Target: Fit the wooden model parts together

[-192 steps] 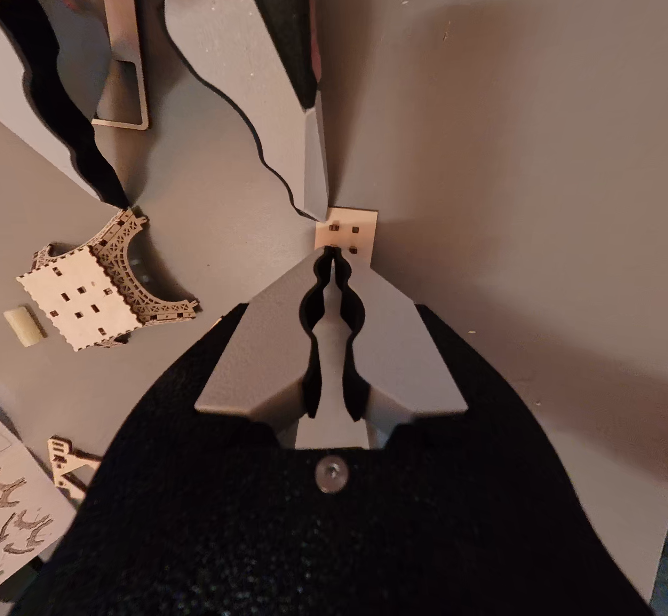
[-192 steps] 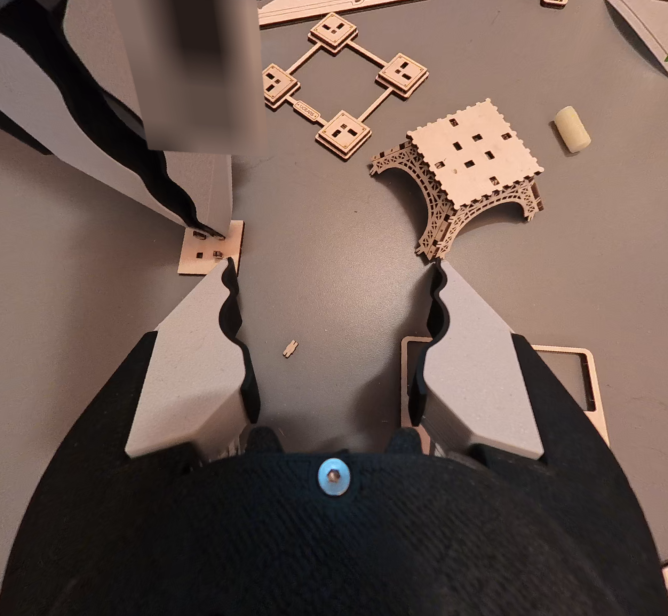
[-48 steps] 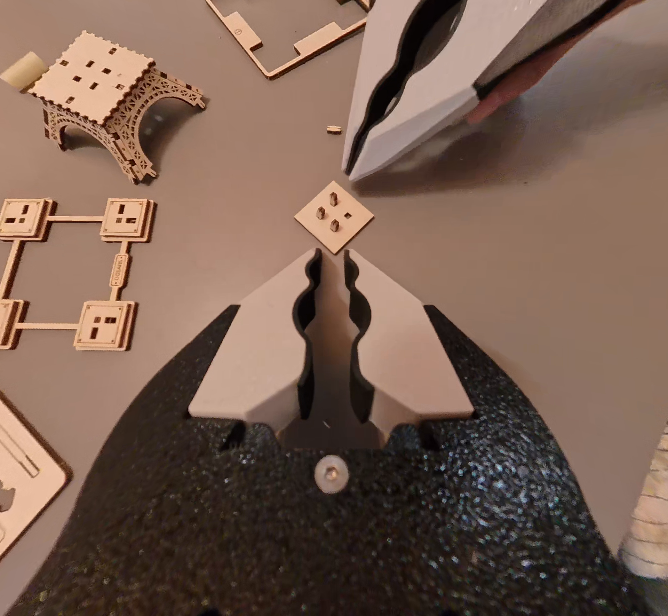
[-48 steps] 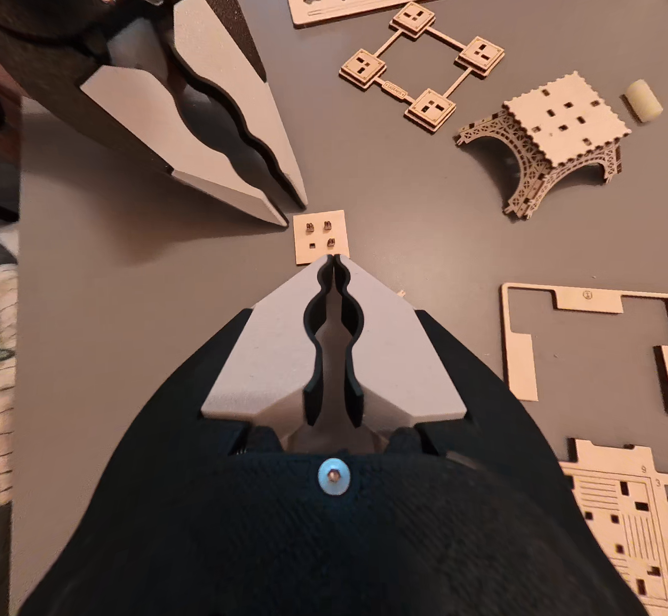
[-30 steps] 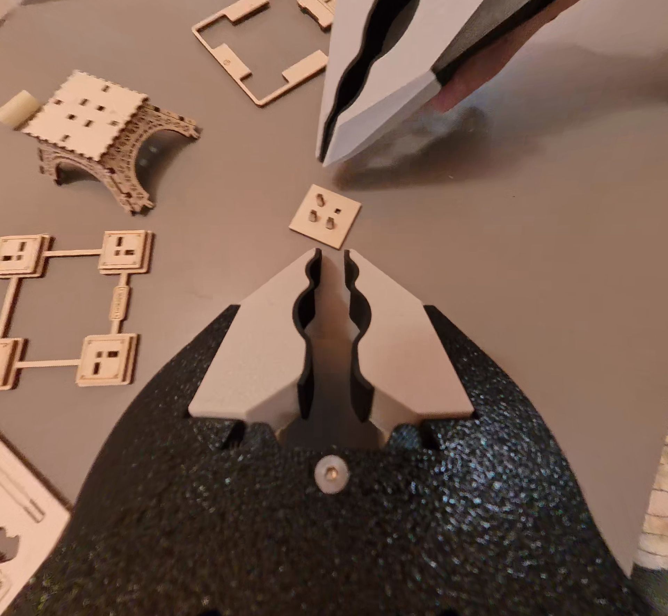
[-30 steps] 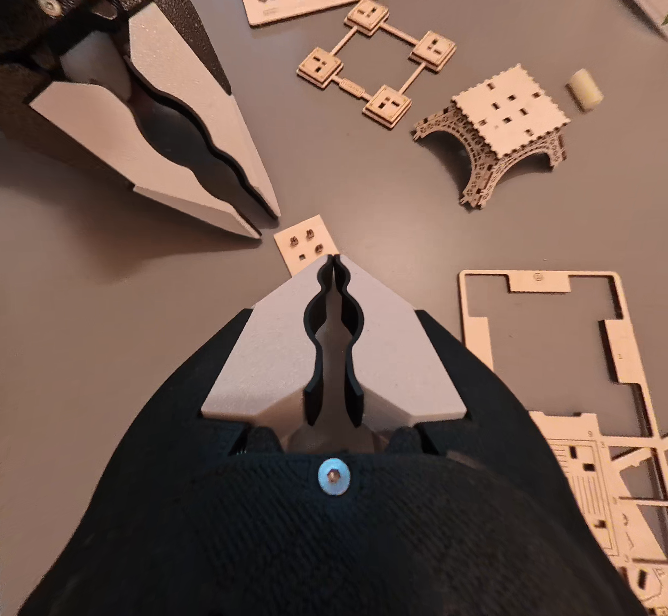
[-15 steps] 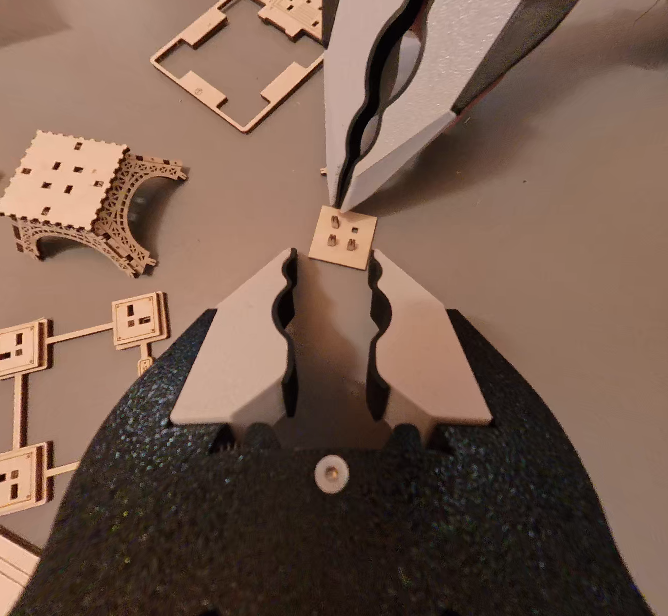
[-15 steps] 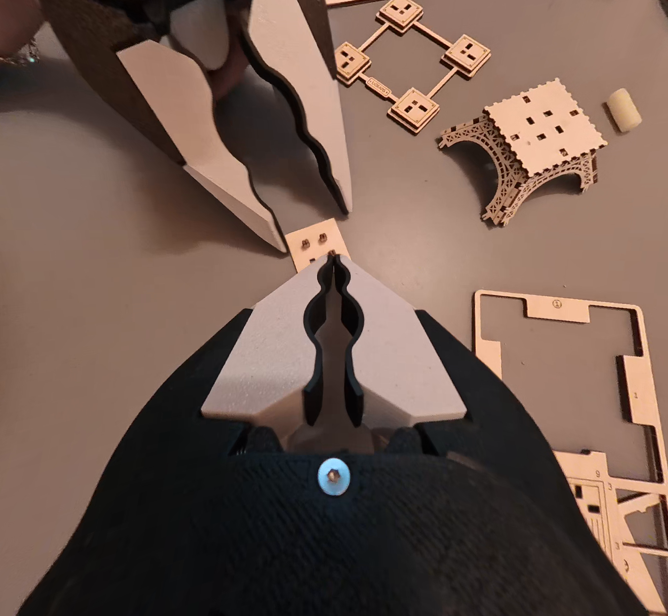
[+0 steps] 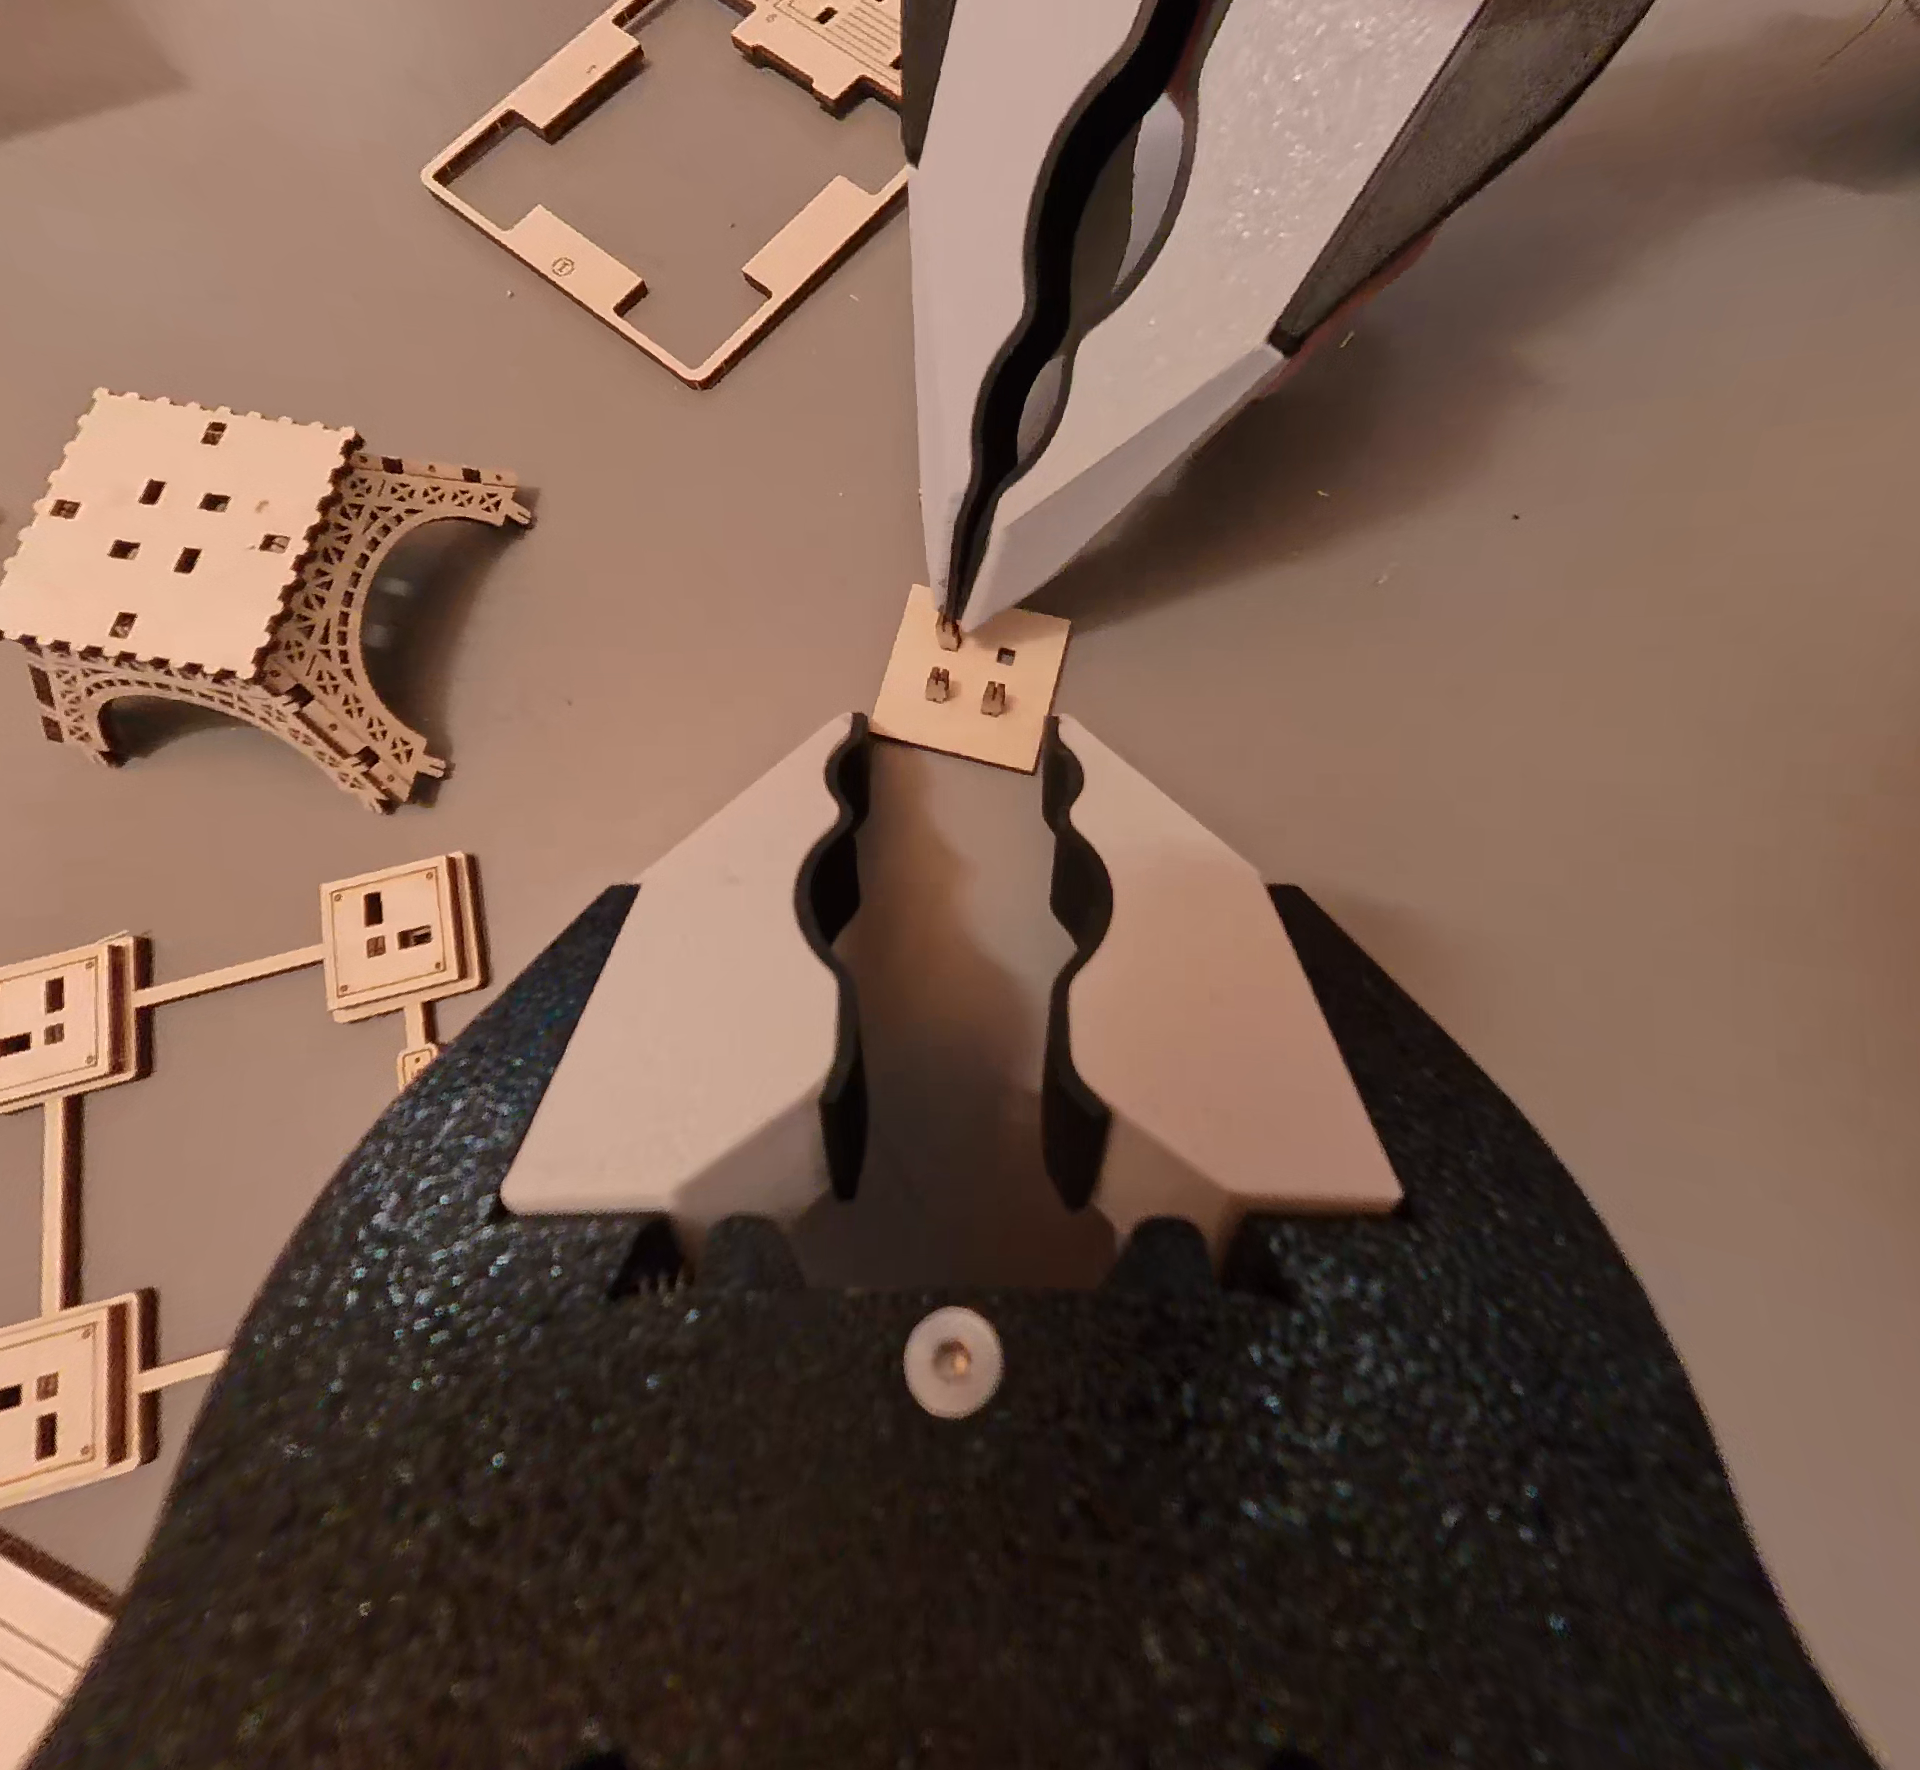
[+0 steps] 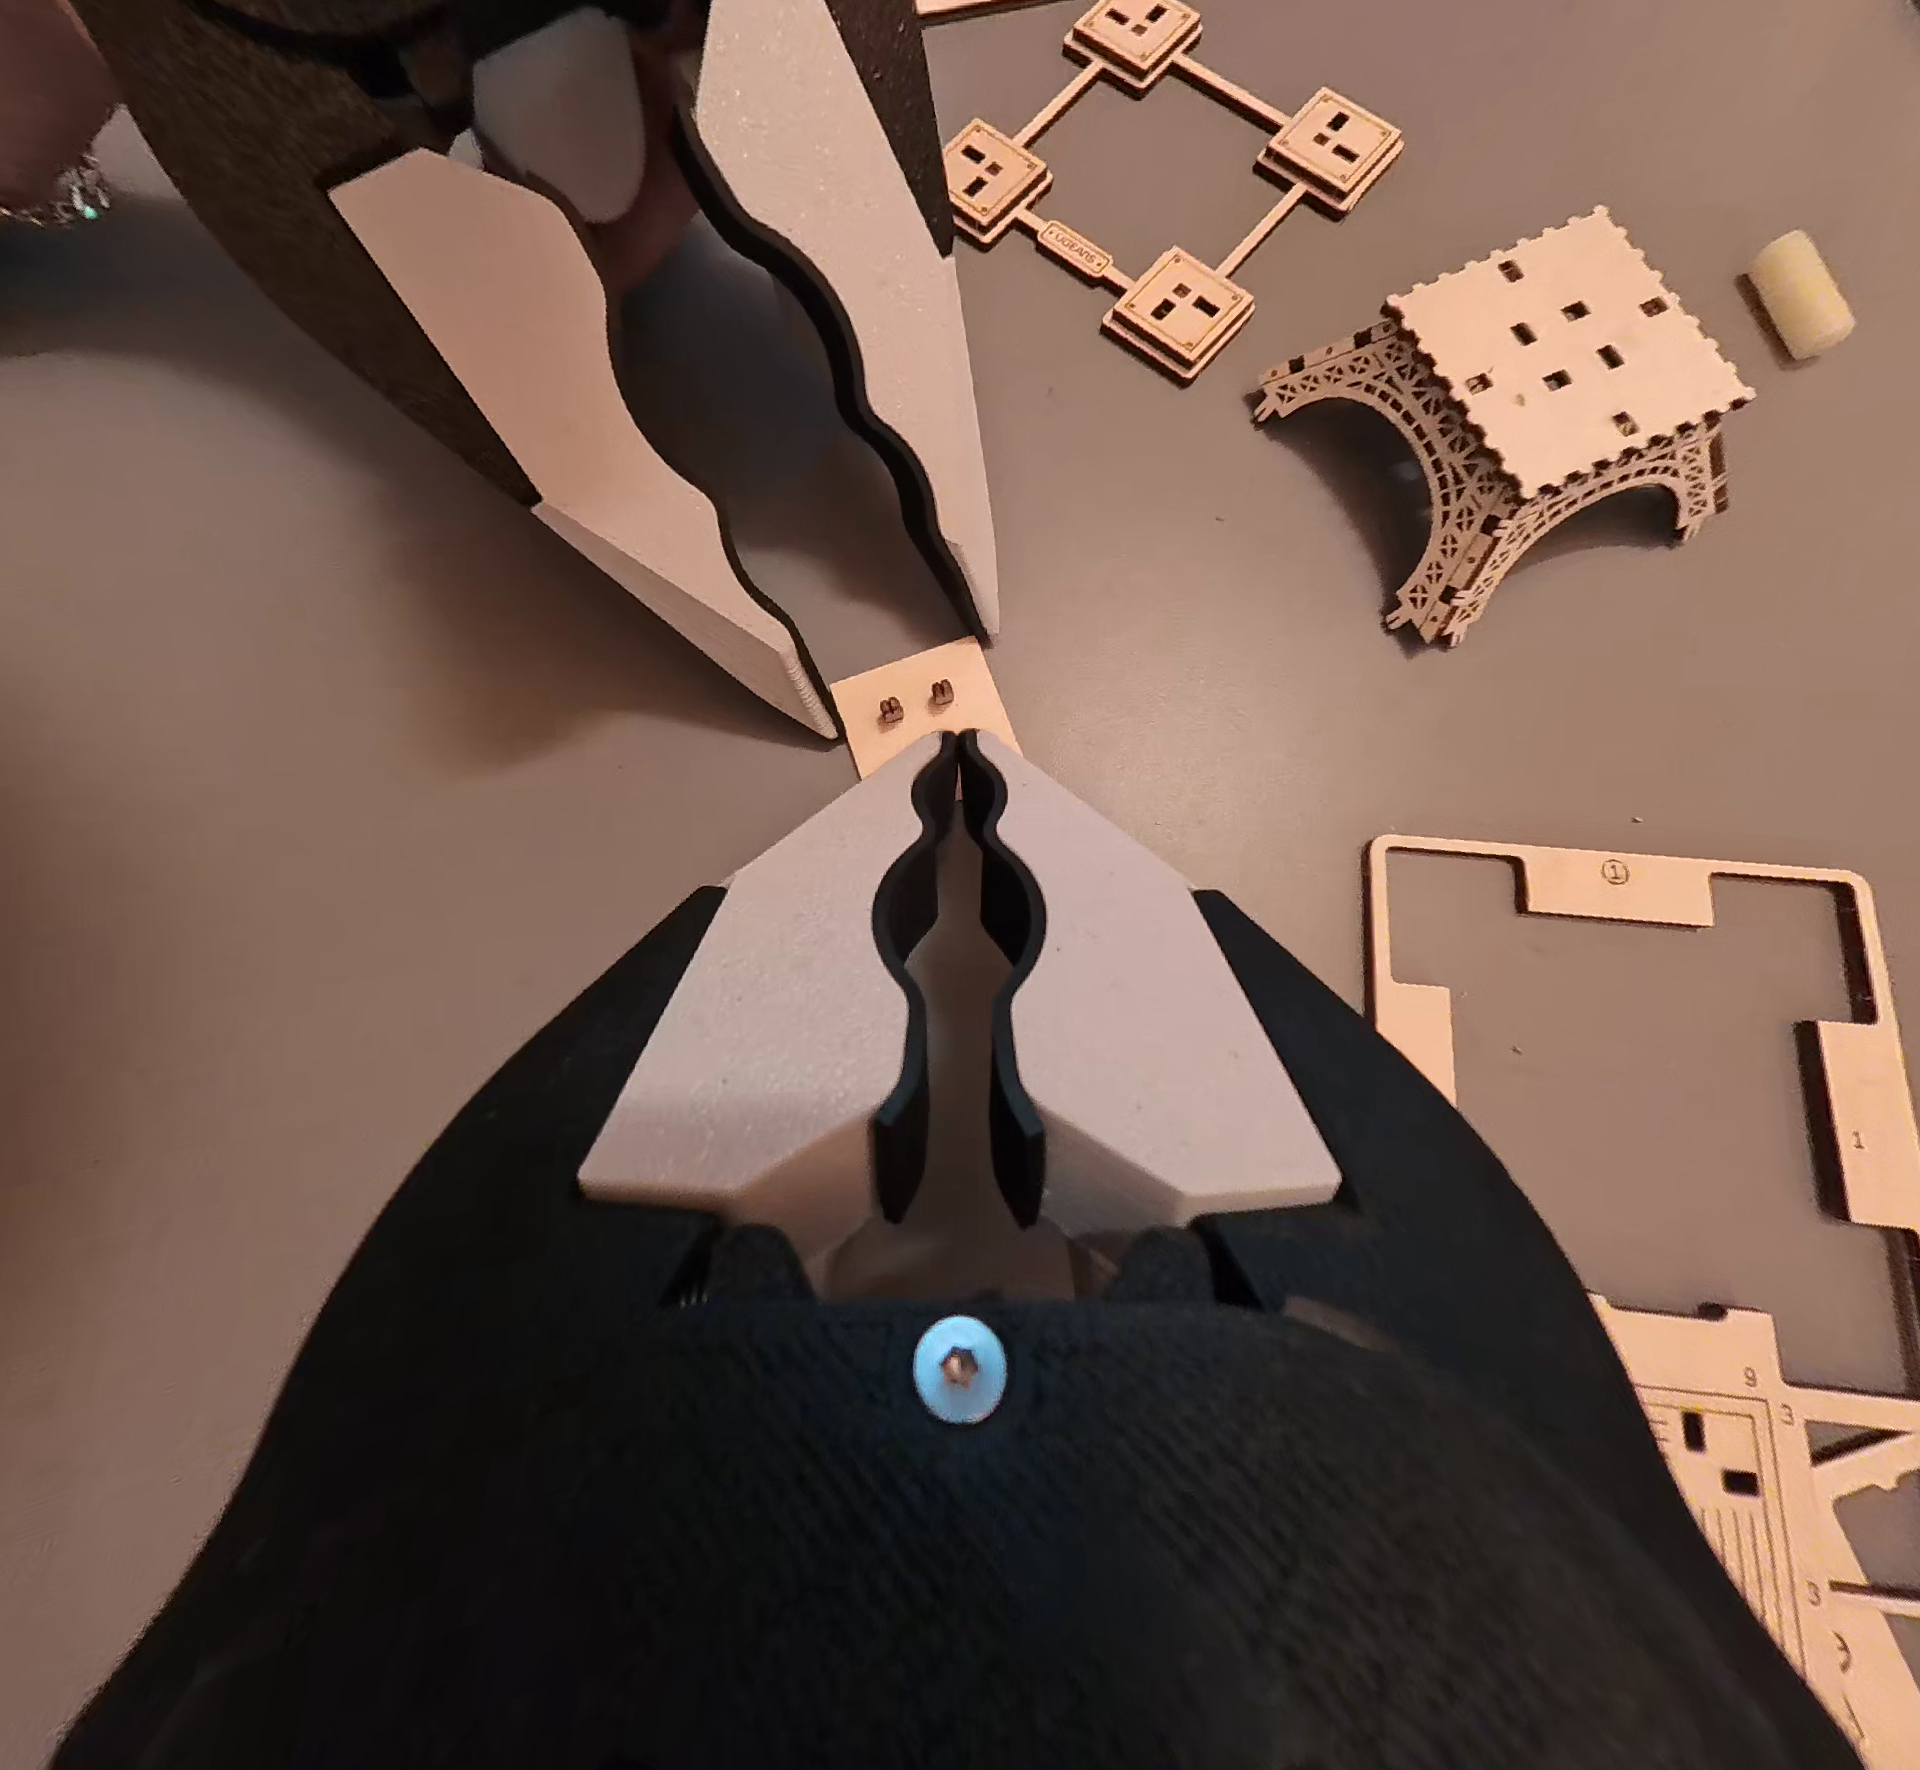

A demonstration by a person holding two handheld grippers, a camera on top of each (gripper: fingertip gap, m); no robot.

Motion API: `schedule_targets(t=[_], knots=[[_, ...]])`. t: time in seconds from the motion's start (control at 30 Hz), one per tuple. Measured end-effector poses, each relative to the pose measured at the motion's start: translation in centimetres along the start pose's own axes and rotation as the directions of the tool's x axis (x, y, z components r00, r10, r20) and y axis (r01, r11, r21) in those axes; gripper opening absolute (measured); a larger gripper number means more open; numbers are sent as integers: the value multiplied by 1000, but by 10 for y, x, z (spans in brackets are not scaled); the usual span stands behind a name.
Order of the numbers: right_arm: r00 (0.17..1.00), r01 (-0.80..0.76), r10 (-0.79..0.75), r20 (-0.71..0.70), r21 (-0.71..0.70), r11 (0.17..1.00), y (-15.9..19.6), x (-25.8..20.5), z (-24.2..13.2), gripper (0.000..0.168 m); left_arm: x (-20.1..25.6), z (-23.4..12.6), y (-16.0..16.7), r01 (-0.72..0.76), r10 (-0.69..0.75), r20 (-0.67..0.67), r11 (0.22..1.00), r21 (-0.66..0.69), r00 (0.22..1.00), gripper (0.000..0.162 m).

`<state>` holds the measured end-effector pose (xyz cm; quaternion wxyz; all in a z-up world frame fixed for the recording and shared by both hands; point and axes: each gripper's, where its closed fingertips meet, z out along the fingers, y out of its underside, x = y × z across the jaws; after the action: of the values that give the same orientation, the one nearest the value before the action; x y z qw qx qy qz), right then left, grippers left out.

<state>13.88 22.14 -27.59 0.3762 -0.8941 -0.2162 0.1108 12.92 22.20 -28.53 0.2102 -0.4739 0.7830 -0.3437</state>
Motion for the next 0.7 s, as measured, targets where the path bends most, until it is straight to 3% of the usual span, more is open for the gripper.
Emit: schedule_targets(t=[0.03, 0.37, 0.53, 0.6, 0.7], knots=[[1000, 1, -1, -2, 4, 1000, 0, 0, 0, 0, 0, 0, 0, 1, -1, -1, 1000, 0, 1000, 31], [1000, 19, -19, -5, -6, 1000, 2, 1, -2, 0, 0, 0, 0, 5, -5, -4, 1000, 0, 1000, 31], [992, 118, -118, 35, -9, 993, -1, 3, -4, 13, 0, 0, 0, 8, -8, -8, 1000, 0, 1000, 31], [987, 142, -139, 80, -39, 989, 2, 2, -4, 0, 0, 0, 0, 8, -8, -8, 1000, 0, 1000, 31], [983, 155, -153, 102, -17, 988, -6, 7, -5, 0, 0, 0, 0, 8, -8, -8, 1000, 0, 1000, 31]])
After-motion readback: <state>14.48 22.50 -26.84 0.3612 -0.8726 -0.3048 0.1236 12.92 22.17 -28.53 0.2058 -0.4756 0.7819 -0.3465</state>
